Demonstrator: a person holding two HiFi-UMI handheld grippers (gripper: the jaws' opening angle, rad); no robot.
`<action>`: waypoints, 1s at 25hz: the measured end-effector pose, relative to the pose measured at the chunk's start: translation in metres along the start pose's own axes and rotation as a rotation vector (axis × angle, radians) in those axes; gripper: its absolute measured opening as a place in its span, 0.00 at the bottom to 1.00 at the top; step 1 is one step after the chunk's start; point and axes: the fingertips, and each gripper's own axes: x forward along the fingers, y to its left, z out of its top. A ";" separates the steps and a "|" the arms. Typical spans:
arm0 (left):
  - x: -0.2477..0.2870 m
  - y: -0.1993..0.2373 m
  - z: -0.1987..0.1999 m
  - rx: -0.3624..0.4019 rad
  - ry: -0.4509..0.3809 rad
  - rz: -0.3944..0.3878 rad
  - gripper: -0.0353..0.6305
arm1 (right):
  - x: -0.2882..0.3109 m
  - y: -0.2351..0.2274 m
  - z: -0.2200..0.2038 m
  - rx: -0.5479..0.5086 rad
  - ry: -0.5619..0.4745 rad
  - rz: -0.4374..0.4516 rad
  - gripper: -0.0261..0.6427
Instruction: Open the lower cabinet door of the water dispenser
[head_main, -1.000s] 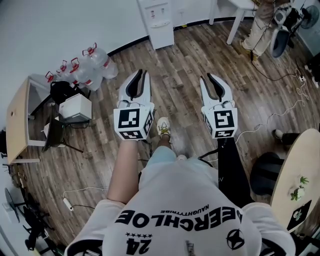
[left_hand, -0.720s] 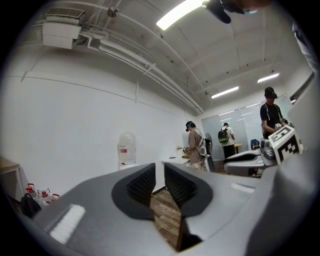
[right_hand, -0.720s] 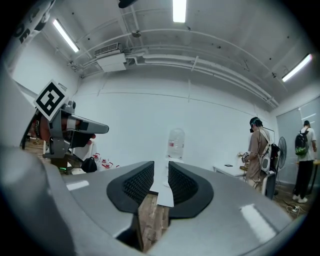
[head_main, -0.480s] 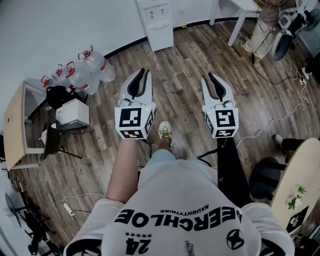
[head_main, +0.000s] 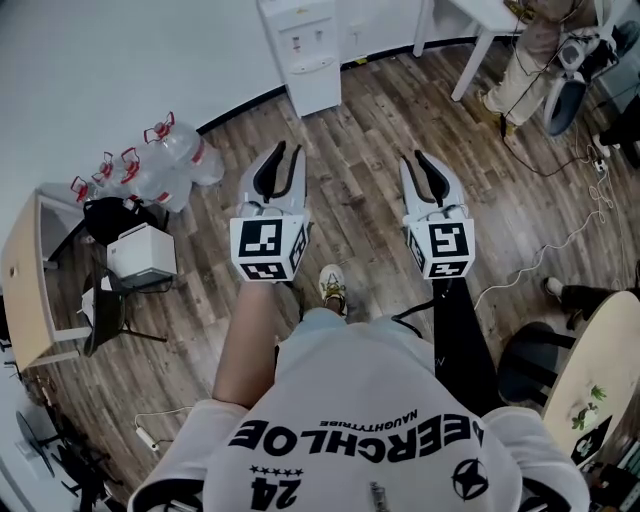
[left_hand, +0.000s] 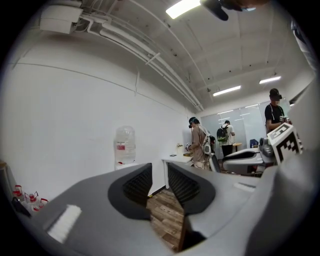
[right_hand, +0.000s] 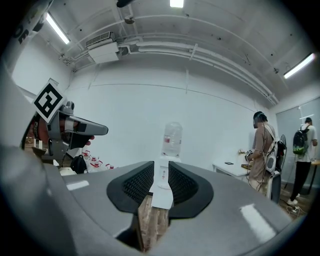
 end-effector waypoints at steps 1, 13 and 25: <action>0.009 0.007 0.000 0.001 0.003 -0.001 0.21 | 0.011 0.000 0.002 -0.007 0.003 0.001 0.14; 0.099 0.073 -0.009 -0.020 0.022 -0.049 0.21 | 0.114 -0.012 0.004 -0.019 0.031 -0.029 0.14; 0.146 0.114 -0.014 -0.033 0.020 -0.072 0.21 | 0.177 -0.017 0.002 -0.012 0.036 -0.047 0.14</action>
